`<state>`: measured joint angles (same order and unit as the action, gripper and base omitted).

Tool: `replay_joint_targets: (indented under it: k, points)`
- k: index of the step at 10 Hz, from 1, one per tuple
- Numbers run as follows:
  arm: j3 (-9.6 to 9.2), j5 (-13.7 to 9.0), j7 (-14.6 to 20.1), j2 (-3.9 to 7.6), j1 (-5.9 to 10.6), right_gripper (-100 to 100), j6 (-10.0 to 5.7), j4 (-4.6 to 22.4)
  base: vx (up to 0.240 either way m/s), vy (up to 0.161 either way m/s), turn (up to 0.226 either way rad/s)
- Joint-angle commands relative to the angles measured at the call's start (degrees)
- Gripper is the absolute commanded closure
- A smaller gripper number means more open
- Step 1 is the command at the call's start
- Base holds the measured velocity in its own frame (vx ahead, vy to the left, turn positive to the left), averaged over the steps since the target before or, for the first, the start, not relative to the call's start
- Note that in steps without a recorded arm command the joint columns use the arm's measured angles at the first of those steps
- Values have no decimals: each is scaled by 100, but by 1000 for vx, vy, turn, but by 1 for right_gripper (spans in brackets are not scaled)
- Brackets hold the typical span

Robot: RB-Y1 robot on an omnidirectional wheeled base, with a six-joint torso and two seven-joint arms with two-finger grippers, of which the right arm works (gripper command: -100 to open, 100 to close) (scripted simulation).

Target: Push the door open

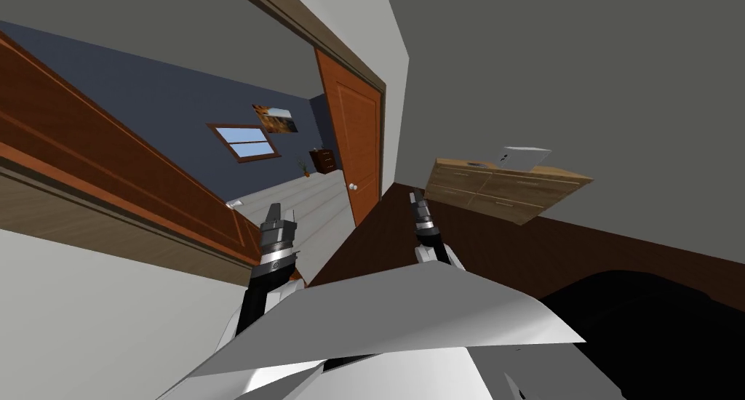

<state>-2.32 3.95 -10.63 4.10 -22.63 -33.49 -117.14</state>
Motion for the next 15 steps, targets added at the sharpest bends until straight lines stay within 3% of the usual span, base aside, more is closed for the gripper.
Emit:
replay_joint_targets:
  k: [1, 14, 15]
  points:
    - [-8, 89, -154, 13, 34, -100, -51, 164, 89, -16, 53]
    - [-1, 883, -1466, 129, 362, -100, -378, 1618, 104, -24, 81]
    - [0, 1006, -1668, 132, 413, -100, -428, 1842, 126, -46, 132]
